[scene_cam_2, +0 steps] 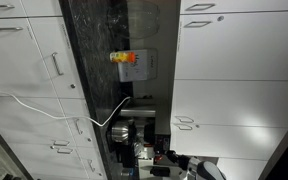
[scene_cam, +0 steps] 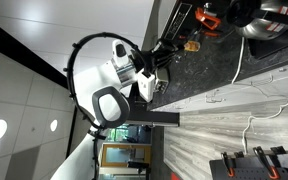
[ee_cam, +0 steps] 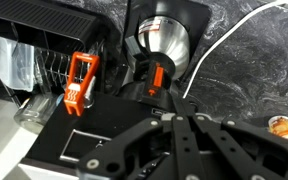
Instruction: Turn on the coffee machine
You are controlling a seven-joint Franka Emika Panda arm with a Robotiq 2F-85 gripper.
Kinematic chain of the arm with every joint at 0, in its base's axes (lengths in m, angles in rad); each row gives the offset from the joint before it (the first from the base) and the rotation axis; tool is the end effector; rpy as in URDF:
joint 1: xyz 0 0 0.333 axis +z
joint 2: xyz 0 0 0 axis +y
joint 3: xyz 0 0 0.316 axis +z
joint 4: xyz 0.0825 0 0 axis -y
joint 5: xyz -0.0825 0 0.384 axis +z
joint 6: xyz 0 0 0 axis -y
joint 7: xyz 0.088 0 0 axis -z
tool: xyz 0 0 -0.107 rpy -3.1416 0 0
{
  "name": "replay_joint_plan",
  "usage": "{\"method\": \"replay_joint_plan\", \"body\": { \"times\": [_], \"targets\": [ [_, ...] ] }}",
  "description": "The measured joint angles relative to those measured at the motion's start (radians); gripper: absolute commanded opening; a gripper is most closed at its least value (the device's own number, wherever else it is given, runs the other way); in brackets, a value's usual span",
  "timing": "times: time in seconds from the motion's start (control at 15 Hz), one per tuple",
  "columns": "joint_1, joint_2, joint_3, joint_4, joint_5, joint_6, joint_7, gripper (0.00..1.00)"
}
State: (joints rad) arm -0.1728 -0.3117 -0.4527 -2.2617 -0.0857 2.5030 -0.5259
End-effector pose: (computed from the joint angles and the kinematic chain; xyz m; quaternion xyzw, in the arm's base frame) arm 0.4009 -0.3101 0.5320 0.9647 -0.0296 0.2360 0.1128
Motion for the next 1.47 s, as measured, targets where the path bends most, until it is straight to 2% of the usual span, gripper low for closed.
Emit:
{"method": "replay_joint_plan", "body": {
  "times": [0.73, 1.47],
  "targets": [
    [0.025, 0.064, 0.004, 0.002, 0.087, 0.082, -0.006, 0.00],
    [0.026, 0.117, 0.007, 0.047, 0.199, 0.091, -0.090, 0.00]
  ]
}}
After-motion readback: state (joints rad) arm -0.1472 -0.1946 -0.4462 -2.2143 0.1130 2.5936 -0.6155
